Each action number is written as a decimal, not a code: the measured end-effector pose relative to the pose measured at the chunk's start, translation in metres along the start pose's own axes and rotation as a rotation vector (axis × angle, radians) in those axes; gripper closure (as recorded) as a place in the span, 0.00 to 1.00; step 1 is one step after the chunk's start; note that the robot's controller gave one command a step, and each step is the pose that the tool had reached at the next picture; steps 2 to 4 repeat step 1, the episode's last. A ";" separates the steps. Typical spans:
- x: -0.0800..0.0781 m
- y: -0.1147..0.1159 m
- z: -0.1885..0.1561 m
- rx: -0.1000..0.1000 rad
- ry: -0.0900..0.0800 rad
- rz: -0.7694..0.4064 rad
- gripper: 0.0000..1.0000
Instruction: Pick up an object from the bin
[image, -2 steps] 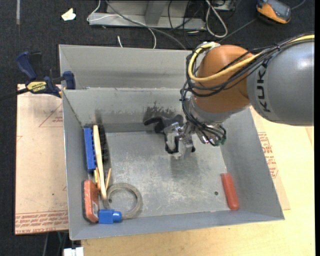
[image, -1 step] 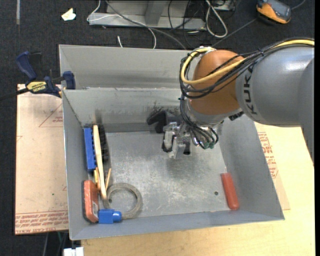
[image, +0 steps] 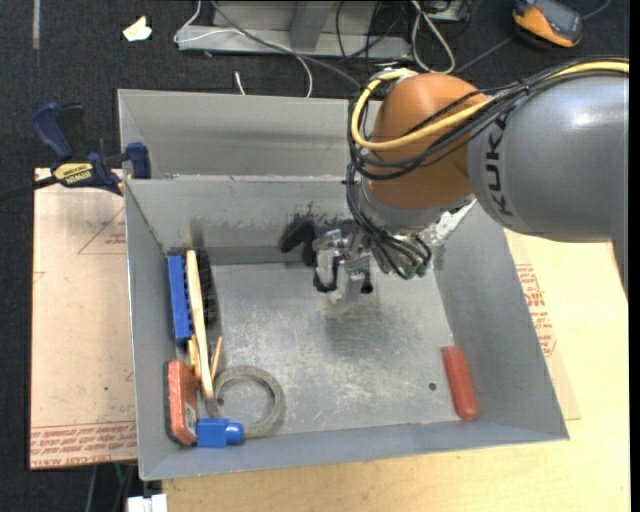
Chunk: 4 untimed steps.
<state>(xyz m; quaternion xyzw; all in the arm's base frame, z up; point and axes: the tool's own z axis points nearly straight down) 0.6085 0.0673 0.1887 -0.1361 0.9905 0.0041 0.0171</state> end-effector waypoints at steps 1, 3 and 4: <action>-0.012 -0.049 0.065 0.001 -0.003 0.051 1.00; -0.012 -0.049 0.065 0.001 -0.003 0.051 1.00; -0.012 -0.049 0.065 0.001 -0.003 0.051 1.00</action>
Offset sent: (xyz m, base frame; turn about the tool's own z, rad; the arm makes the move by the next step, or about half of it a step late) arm 0.0353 0.0065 -0.0249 0.0561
